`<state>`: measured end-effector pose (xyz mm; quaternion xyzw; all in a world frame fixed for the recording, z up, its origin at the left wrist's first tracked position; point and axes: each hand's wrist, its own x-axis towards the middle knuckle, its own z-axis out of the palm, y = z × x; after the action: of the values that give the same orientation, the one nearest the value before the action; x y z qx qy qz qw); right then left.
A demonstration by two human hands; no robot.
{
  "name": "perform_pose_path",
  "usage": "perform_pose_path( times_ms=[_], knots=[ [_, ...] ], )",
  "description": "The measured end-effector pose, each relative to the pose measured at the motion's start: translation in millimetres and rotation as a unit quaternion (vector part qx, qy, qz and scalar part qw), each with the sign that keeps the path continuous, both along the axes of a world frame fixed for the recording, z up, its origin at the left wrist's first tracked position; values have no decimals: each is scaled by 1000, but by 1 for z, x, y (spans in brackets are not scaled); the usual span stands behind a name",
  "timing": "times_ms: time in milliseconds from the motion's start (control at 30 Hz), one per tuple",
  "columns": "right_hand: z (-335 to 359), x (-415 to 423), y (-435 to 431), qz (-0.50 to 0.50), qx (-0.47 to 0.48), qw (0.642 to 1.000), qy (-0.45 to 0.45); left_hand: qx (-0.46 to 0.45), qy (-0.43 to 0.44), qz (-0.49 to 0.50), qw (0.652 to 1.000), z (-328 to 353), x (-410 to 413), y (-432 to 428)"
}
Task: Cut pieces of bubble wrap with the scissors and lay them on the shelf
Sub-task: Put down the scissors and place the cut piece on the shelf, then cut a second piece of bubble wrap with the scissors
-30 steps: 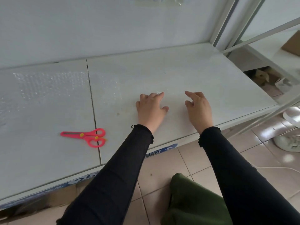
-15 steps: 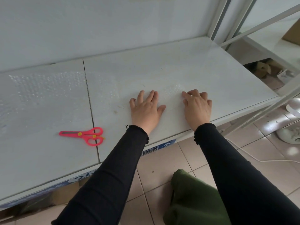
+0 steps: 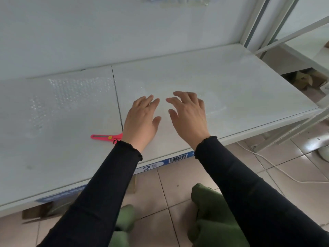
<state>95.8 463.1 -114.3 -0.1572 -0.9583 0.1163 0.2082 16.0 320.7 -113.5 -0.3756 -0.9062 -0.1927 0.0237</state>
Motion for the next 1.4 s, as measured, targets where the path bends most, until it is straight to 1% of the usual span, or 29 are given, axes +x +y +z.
perform_pose_path(
  times_ms=[100, 233, 400, 567, 733, 833, 900, 967, 1000, 1067, 1133, 1200, 1267, 1300, 1333, 1367, 1400],
  knots=[
    [3, -7, -23, 27, -25, 999, 2, 5, -2, 22, 1000, 8, -9, -44],
    [3, -17, -53, 75, -75, 994, -26, -2, -4, 64, 998, 7, -21, -101],
    [-6, -24, -87, 135, -94, 984, -71, -29, -20, 63, 997, -6, -36, -148],
    [-15, -29, -111, 167, -56, 978, -109, -48, -33, 36, 998, -20, -44, -163],
    [-20, -35, -116, 160, -40, 976, -143, -60, -40, 18, 997, -25, -47, -159],
    [-18, -37, -115, 161, -40, 975, -150, -77, -62, 7, 995, -24, -49, -155],
    [-13, -36, -112, 172, -54, 973, -145, -70, -95, 8, 993, -21, -49, -153],
    [-7, -35, -108, 189, -60, 972, -123, -14, -180, 24, 983, -15, -46, -151],
    [-5, -34, -105, 194, -55, 974, -106, 38, -241, 40, 969, -11, -45, -150],
    [-1, -35, -99, 198, -41, 976, -76, 155, -349, 72, 921, 0, -43, -147],
    [2, -36, -94, 194, -44, 978, -62, 234, -402, 82, 881, 8, -41, -143],
    [3, -37, -89, 179, -48, 981, -62, 267, -410, 83, 868, 12, -39, -137],
    [2, -41, -81, 152, -53, 986, -55, 299, -392, 84, 866, 14, -39, -131],
    [2, -43, -77, 132, -71, 988, -43, 316, -377, 92, 866, 13, -41, -128],
    [2, -46, -71, 110, -103, 988, -25, 325, -353, 107, 870, 11, -45, -127],
    [2, -49, -65, 85, -145, 986, -7, 319, -316, 129, 884, 8, -50, -127],
    [1, -52, -59, 57, -183, 981, 4, 292, -266, 150, 906, 4, -55, -127]
  ],
)
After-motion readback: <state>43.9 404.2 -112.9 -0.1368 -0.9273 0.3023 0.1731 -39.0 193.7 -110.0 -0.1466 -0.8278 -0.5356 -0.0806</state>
